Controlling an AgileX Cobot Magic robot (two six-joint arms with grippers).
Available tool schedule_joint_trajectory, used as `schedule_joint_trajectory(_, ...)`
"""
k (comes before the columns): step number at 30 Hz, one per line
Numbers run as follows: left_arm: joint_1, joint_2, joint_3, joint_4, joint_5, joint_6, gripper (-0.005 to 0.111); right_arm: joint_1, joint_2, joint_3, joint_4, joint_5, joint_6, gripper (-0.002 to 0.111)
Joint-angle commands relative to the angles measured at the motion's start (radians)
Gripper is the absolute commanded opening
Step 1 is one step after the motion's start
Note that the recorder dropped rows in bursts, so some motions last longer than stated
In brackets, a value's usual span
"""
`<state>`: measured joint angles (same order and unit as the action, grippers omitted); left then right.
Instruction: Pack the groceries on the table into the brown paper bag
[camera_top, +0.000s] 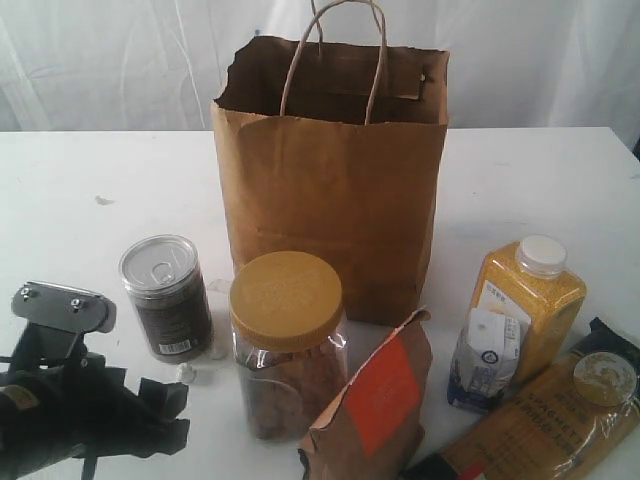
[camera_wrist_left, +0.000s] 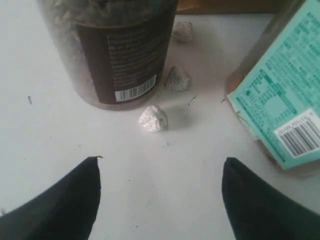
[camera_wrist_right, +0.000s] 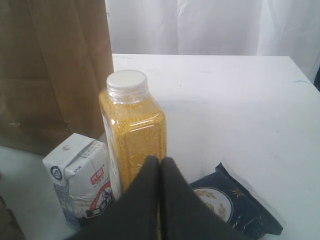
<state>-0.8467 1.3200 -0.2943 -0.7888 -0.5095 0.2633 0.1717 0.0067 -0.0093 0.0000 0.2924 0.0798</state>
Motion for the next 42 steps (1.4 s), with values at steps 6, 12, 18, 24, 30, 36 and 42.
schedule_joint_trajectory(6, 0.028, 0.156, -0.102, -0.032, 0.043, -0.017, 0.068, -0.004, -0.007, -0.002, -0.007, -0.010, 0.004, 0.000)
schedule_joint_trajectory(12, 0.048, 0.221, -0.164, -0.032, 0.090, -0.019, 0.067, -0.004, -0.007, -0.002, -0.007, -0.010, 0.004, 0.000)
schedule_joint_trajectory(18, 0.048, 0.270, -0.173, -0.032, 0.068, -0.024, 0.067, -0.004, -0.007, -0.002, -0.007, -0.010, 0.004, 0.000)
schedule_joint_trajectory(24, 0.048, 0.311, -0.173, -0.039, 0.036, -0.034, 0.067, -0.004, -0.007, -0.002, -0.007, -0.010, 0.004, 0.000)
schedule_joint_trajectory(30, 0.048, 0.339, -0.177, -0.040, 0.005, -0.079, 0.063, -0.004, -0.007, -0.002, -0.007, -0.010, 0.004, 0.000)
schedule_joint_trajectory(36, 0.048, 0.358, -0.207, -0.038, 0.042, -0.079, 0.041, -0.004, -0.007, -0.002, -0.007, -0.010, 0.004, 0.000)
schedule_joint_trajectory(42, 0.048, 0.403, -0.209, -0.038, 0.050, -0.054, 0.015, -0.004, -0.007, -0.002, -0.007, -0.010, 0.004, 0.000)
